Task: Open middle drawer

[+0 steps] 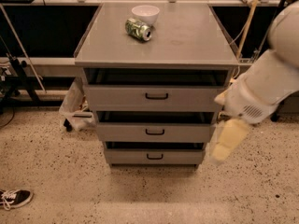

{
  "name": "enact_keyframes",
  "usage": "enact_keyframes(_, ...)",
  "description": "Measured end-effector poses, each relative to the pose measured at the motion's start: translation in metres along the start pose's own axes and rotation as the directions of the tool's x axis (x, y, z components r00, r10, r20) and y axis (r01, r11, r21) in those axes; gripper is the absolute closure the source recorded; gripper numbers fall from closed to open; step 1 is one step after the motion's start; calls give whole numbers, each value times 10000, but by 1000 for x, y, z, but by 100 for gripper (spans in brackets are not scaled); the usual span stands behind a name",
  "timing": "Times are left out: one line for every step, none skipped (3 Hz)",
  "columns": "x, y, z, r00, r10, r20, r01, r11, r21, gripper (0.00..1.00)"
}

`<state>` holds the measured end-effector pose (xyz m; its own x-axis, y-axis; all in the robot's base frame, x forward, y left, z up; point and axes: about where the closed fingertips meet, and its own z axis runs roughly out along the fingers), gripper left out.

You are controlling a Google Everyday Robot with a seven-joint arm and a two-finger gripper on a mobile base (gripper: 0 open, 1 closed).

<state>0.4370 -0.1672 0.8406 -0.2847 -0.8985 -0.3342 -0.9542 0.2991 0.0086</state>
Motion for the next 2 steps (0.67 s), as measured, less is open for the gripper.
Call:
enact_keyframes(-23, -20, 95, 9981, 415, 451, -391, 9978, -531, 0)
enact_keyframes(-51, -84, 144, 9923, 656, 1049, -703, 9966, 419, 0)
